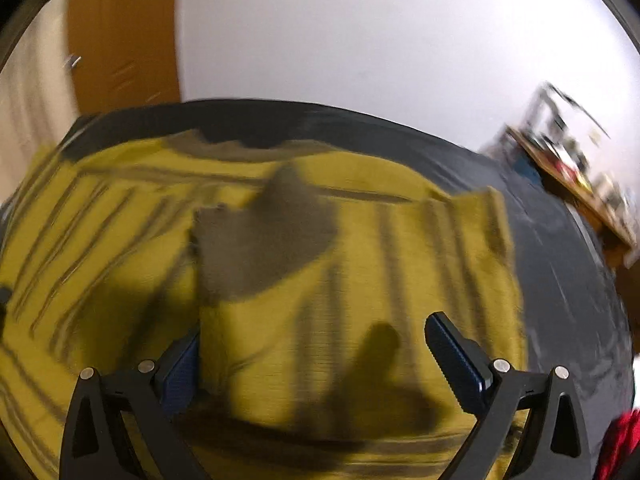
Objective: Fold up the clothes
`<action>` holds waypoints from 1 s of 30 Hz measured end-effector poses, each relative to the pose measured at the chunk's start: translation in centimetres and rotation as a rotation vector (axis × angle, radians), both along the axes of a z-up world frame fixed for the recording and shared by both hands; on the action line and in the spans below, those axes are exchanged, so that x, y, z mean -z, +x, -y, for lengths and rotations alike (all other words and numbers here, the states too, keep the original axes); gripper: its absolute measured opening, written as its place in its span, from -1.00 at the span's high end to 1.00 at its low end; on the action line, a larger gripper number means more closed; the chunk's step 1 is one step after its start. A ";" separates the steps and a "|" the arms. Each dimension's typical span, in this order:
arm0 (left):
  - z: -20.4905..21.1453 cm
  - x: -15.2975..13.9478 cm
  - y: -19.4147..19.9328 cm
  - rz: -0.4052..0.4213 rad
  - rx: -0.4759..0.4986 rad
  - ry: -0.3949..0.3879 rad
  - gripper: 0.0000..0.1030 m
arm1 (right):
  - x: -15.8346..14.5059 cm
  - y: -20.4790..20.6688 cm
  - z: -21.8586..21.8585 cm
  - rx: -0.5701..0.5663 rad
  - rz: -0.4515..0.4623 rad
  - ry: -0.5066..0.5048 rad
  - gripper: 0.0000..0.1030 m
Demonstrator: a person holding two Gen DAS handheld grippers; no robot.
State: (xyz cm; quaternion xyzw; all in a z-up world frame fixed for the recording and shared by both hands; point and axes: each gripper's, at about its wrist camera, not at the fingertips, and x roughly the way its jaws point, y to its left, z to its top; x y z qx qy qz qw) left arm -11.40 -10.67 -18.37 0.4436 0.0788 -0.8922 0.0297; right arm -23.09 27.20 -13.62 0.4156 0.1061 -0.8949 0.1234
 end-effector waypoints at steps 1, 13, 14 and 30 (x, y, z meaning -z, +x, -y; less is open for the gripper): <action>0.1 0.2 -0.1 0.004 -0.003 0.009 -0.56 | -0.1 -0.2 -1.3 0.026 0.010 -0.042 -0.98; 0.6 0.1 0.1 0.010 -0.012 0.038 -0.57 | -0.8 -0.7 -6.8 0.042 0.073 -0.320 -0.98; 0.6 0.0 0.0 0.010 -0.013 0.037 -0.57 | -0.6 -0.9 -6.5 0.045 0.086 -0.329 -0.98; 1.2 -0.4 -0.3 0.023 -0.018 0.036 -0.59 | 0.5 -0.7 -8.1 -0.016 0.177 -0.540 -0.98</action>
